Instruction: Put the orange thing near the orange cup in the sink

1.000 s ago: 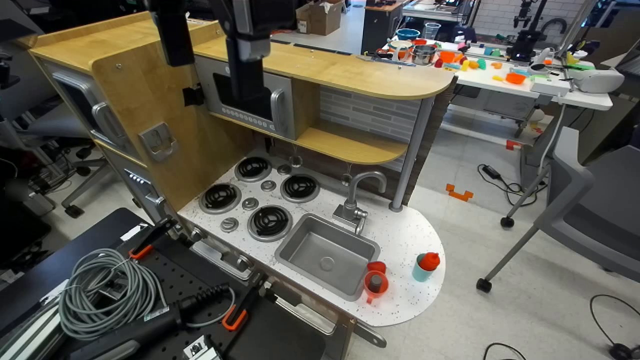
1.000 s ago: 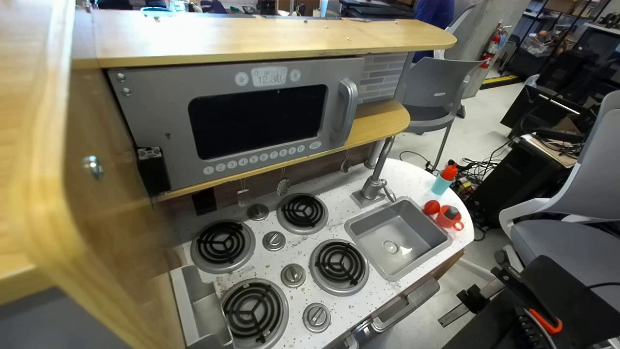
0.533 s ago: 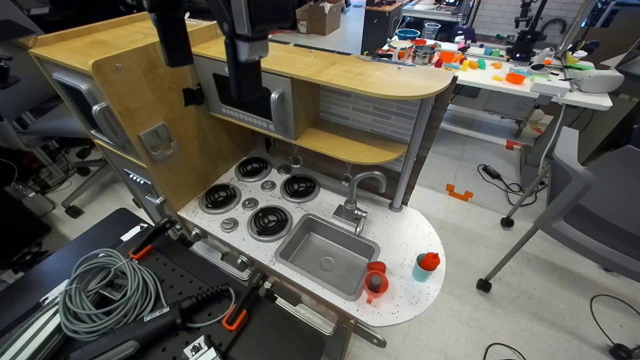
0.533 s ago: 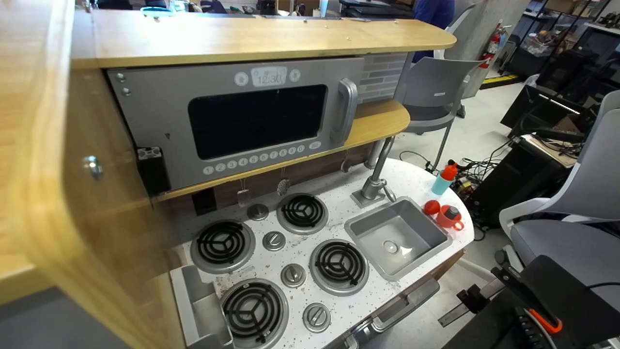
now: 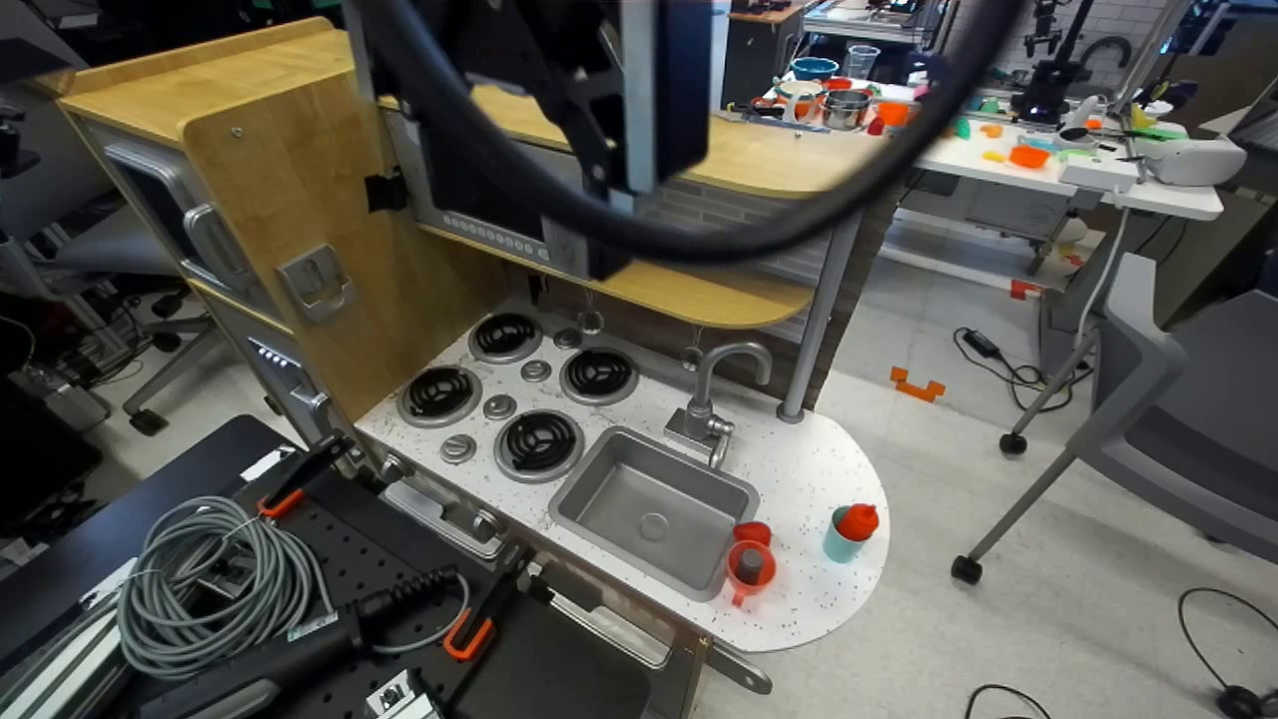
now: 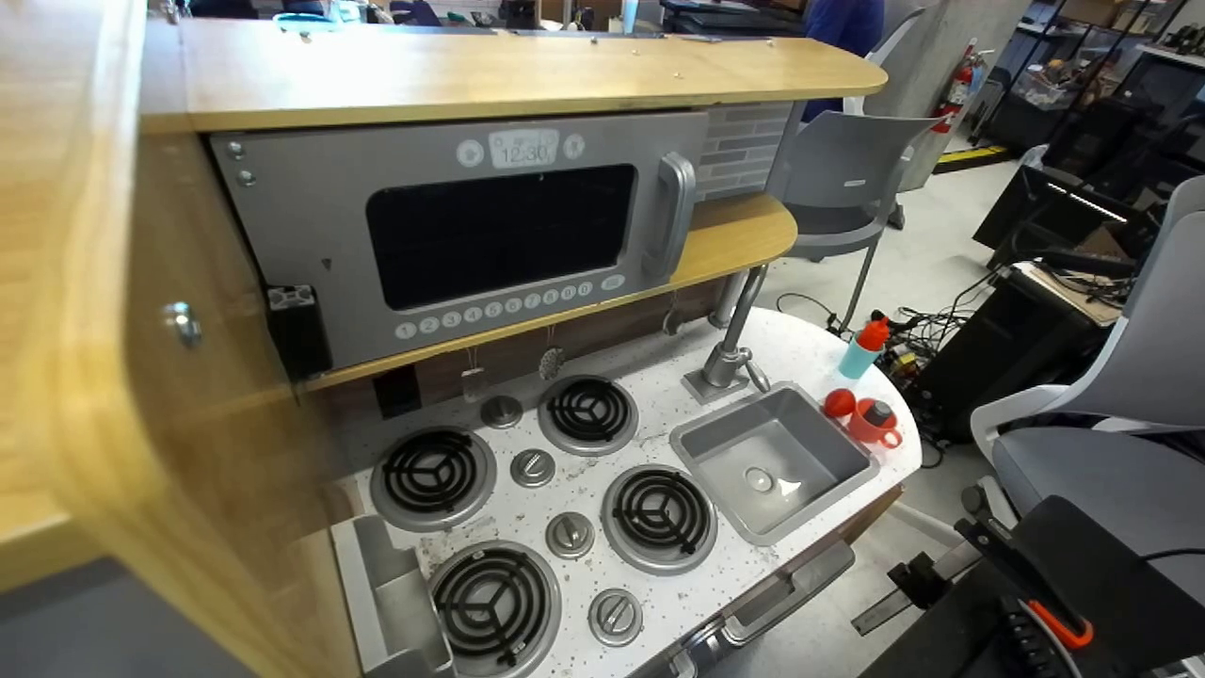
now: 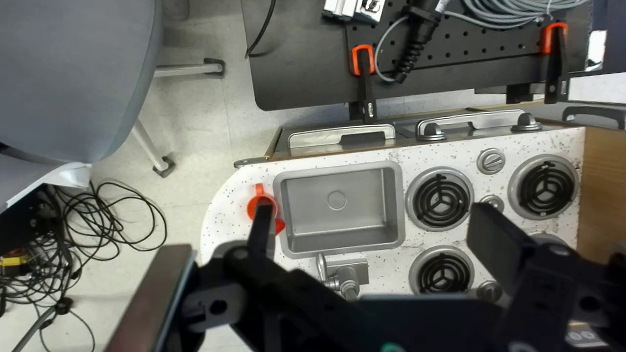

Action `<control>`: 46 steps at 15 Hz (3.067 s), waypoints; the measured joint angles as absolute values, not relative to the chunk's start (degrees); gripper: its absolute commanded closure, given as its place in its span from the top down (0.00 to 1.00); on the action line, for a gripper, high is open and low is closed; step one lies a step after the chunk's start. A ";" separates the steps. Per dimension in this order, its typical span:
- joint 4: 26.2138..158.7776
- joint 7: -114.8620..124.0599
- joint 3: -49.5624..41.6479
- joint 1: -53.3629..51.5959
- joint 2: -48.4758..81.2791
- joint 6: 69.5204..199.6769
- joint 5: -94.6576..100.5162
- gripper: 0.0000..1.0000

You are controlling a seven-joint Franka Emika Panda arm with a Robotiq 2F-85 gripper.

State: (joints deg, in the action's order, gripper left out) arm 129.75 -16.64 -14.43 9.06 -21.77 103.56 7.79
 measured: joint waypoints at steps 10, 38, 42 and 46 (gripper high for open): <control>134.64 -29.68 -20.47 12.81 -0.24 130.46 7.51 1.00; 93.83 -30.22 -5.12 21.14 51.23 143.13 7.27 1.00; 90.26 -29.75 -5.10 20.44 55.18 142.44 7.35 1.00; 87.27 -29.75 -4.75 20.09 58.14 140.54 7.39 1.00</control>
State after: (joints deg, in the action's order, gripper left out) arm 87.27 -29.75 -4.75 20.09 58.14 140.54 7.39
